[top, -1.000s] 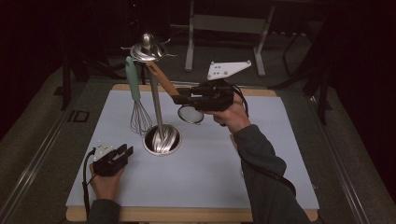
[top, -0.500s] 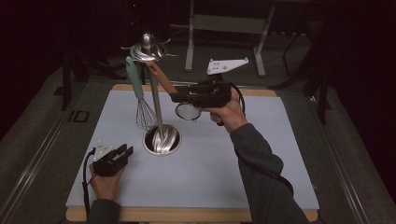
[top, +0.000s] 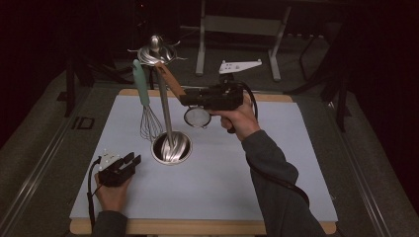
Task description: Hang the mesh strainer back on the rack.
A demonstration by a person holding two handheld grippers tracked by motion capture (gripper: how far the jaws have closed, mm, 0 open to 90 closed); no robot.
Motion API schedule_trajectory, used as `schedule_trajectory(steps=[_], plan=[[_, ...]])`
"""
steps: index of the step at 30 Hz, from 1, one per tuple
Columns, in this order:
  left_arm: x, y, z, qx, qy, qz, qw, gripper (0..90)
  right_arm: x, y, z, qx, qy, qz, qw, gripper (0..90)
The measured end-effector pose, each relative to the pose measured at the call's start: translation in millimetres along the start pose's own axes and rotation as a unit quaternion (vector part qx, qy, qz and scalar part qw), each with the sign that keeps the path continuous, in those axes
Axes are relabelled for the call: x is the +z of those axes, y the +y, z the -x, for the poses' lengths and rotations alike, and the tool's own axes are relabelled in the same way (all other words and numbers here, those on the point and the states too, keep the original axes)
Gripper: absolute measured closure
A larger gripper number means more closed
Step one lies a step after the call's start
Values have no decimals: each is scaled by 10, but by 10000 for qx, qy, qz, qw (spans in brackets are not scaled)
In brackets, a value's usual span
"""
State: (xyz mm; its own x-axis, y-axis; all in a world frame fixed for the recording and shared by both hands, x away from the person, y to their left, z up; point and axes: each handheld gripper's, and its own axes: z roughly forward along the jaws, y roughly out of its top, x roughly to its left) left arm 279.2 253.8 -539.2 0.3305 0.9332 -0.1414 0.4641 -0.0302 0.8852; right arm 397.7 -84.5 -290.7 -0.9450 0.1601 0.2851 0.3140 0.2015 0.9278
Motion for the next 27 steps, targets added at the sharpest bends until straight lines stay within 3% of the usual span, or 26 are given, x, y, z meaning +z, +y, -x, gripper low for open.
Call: schedule_trajectory(steps=[3, 4, 18, 27], plan=[[0, 0, 0, -6, -6, 2, 10000, 663, -17, 5, 18, 56, -44, 67, 10000, 716], [1, 0, 0, -15, -3, 8, 10000, 663, -38, 14, 27, 98, -182, 82, 9998, 718], [2, 0, 0, -16, 2, 8, 10000, 663, -24, 9, -64, -295, -387, -188, 9986, 710], [3, 0, -1, -25, 2, 6, 10000, 663, -23, -50, -43, -417, -668, -442, 9959, 699]])
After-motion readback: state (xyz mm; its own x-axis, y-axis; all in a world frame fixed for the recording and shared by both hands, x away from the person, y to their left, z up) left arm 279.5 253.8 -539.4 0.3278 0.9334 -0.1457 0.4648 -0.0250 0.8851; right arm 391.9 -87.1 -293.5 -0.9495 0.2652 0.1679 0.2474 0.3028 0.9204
